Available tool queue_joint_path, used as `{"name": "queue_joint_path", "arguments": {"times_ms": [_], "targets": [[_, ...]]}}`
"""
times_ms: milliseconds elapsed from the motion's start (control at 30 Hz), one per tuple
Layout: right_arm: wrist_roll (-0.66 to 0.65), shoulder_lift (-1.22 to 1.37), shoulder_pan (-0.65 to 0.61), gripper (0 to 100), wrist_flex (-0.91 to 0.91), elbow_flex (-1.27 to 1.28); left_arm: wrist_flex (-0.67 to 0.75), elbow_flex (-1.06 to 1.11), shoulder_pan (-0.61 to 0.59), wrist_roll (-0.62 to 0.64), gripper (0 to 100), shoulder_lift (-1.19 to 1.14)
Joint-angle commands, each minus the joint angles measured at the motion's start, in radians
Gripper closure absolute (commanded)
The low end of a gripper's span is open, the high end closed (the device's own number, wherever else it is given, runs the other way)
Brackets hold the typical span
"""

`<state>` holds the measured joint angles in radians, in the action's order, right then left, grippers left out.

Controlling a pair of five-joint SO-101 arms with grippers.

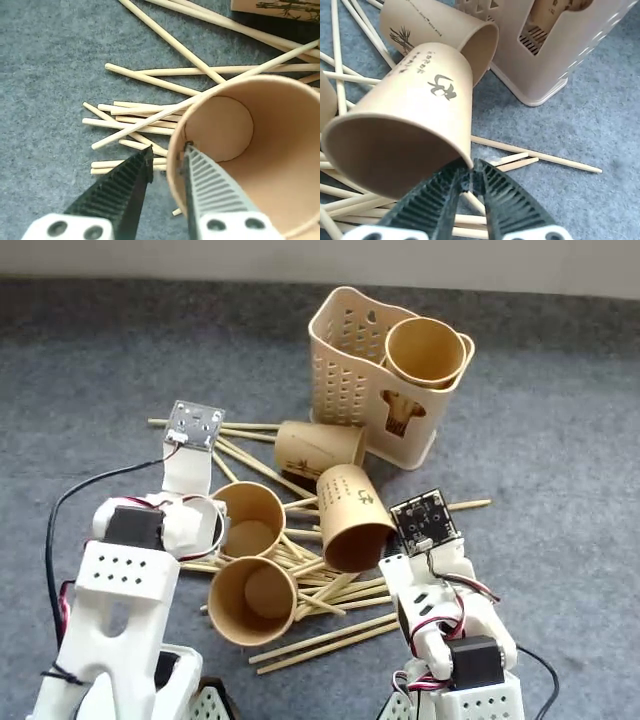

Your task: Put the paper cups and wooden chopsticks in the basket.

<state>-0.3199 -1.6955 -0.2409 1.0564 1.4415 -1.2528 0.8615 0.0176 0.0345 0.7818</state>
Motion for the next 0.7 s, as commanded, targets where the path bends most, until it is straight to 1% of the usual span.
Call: {"name": "queue_joint_path", "arguments": {"times_ms": [0,333,467,667], "targets": [[0.009,-0.012,0.008,99.2,-0.024,-0.002,0.012,-0.048,0.021,0.012,100,0.007],[0.009,-0.012,0.008,99.2,-0.025,-0.002,-0.143,-0.252,0.021,0.018,99,0.007],[0.009,-0.012,0.008,99.2,-0.025,-0.002,-0.192,-0.378,0.018,0.068,99,0.007],[0.009,-0.012,0.008,99.2,-0.025,-0.002,-0.189,-0.555,0.022,0.147,99,-0.002]]}}
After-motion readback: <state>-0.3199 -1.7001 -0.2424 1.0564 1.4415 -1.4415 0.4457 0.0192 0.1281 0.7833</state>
